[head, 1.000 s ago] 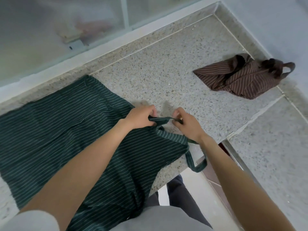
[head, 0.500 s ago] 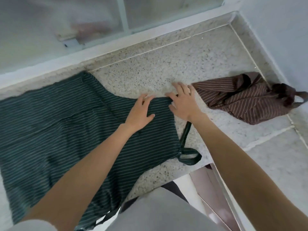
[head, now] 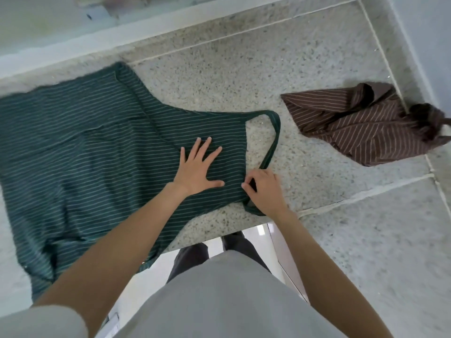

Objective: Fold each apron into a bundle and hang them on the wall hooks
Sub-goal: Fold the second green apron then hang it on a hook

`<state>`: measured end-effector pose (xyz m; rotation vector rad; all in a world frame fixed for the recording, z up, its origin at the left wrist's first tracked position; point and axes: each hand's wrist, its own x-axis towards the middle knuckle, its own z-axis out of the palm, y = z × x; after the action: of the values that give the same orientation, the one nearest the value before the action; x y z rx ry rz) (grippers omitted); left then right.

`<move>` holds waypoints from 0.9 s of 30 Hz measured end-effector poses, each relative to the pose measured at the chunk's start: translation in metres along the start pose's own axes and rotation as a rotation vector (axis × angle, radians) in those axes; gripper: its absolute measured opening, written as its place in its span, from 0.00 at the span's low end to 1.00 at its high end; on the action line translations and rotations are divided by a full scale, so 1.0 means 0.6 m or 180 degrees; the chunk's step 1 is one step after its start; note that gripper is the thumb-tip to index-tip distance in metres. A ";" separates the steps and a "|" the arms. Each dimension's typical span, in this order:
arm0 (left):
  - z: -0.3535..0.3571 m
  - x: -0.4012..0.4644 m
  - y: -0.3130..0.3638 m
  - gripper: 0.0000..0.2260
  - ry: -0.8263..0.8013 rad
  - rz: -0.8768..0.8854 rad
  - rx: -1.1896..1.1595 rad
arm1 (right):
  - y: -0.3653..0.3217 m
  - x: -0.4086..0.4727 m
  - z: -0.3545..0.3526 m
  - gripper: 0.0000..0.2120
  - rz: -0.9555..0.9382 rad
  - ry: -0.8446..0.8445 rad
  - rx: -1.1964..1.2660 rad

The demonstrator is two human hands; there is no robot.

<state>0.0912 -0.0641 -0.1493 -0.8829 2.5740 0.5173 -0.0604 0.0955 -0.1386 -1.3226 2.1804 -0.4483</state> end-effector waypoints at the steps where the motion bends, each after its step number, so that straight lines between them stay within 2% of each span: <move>1: 0.001 -0.002 0.002 0.44 0.0025 -0.0036 0.0005 | 0.002 0.000 -0.003 0.06 -0.0038 0.0039 -0.0050; 4: 0.002 -0.009 0.010 0.43 0.0065 -0.0188 -0.0023 | 0.006 -0.007 -0.009 0.15 -0.0069 0.0183 -0.0630; 6: 0.007 -0.018 0.014 0.42 0.0198 -0.0312 0.0043 | 0.002 -0.013 -0.006 0.26 0.0029 -0.0077 -0.0933; 8: 0.017 -0.028 0.020 0.39 0.0382 -0.0378 0.0288 | 0.002 -0.021 0.004 0.33 -0.0160 -0.0207 -0.1500; 11: 0.037 -0.040 0.029 0.33 0.0416 -0.0443 0.0274 | 0.025 -0.028 -0.006 0.26 -0.0595 0.0113 -0.1806; 15: 0.050 -0.037 0.043 0.31 0.0410 -0.0577 -0.0135 | 0.074 -0.035 -0.046 0.30 -0.0721 0.0359 -0.1932; 18: 0.041 -0.032 0.046 0.30 0.0386 -0.0507 -0.0406 | 0.070 -0.049 -0.054 0.30 -0.0640 0.0311 -0.1856; 20: 0.028 -0.040 0.041 0.28 0.0525 -0.0350 -0.0862 | 0.043 -0.055 -0.046 0.28 -0.0822 0.0368 -0.1504; 23: 0.013 -0.095 0.010 0.22 0.1035 -0.0227 -0.1483 | -0.025 -0.063 0.003 0.20 -0.1332 0.0391 -0.1125; 27: 0.034 -0.224 -0.078 0.19 0.1510 -0.0390 -0.1346 | -0.144 -0.080 0.108 0.17 -0.1926 0.0320 -0.0745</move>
<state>0.2244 -0.0216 -0.1162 -1.4463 2.8449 0.9337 0.0578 0.0981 -0.1301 -2.1399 1.9182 -0.4986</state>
